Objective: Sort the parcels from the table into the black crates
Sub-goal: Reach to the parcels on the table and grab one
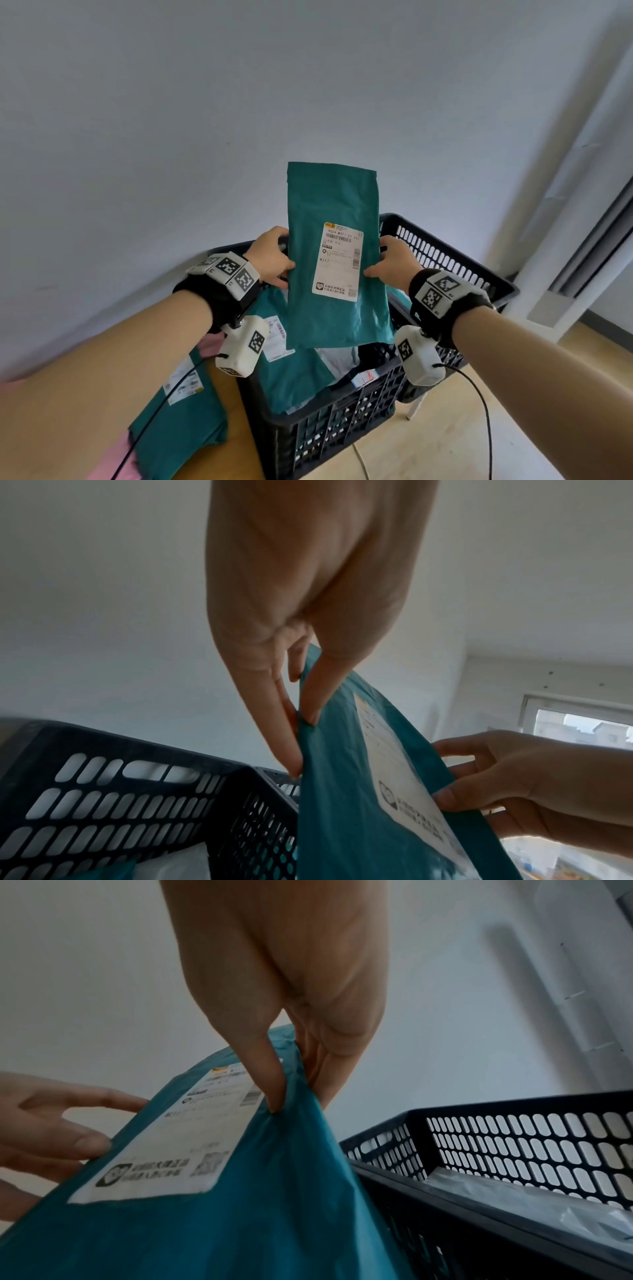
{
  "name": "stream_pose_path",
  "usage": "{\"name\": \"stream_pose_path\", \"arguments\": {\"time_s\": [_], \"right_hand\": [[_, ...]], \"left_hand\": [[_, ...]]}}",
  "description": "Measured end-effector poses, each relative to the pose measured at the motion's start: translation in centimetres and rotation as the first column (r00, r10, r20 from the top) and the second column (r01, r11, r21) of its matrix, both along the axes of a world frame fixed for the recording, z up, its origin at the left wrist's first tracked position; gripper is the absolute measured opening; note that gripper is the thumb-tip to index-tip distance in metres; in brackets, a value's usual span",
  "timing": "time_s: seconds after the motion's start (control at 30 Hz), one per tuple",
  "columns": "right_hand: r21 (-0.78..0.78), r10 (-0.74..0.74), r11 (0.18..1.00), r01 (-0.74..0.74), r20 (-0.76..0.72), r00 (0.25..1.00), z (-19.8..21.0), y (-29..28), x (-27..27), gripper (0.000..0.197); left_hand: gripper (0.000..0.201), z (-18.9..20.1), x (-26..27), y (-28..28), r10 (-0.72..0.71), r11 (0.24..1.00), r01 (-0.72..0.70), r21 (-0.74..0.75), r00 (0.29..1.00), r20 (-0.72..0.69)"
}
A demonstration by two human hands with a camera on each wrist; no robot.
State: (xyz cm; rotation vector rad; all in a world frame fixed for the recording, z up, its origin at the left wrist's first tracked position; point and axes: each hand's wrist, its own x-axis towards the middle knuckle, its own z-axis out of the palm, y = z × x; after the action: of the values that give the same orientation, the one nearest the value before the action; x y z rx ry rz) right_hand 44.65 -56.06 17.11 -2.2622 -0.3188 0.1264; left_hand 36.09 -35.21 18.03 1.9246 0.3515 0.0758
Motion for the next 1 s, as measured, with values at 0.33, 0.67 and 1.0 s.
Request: {"name": "stream_pose_path", "arguments": {"time_s": [0.33,0.67,1.0], "right_hand": [[-0.149,0.151,0.974,-0.168,-0.121,0.981,-6.7,2.5,8.7,0.06],[-0.21,0.306,0.892,-0.401,-0.375,0.875,-12.4,5.4,12.2,0.059],[-0.262,0.265,0.858,-0.442,-0.512,0.817,-17.2,8.1,12.4,0.092]], "left_hand": [[0.061,-4.8,6.6,-0.2,0.15,0.982,-0.117,0.146,0.96,-0.238],[0.049,-11.7,8.7,0.1,0.322,0.946,-0.254,0.203,0.815,-0.481],[0.053,-16.9,9.3,0.9,0.361,0.929,-0.333,0.161,0.723,-0.589]]}}
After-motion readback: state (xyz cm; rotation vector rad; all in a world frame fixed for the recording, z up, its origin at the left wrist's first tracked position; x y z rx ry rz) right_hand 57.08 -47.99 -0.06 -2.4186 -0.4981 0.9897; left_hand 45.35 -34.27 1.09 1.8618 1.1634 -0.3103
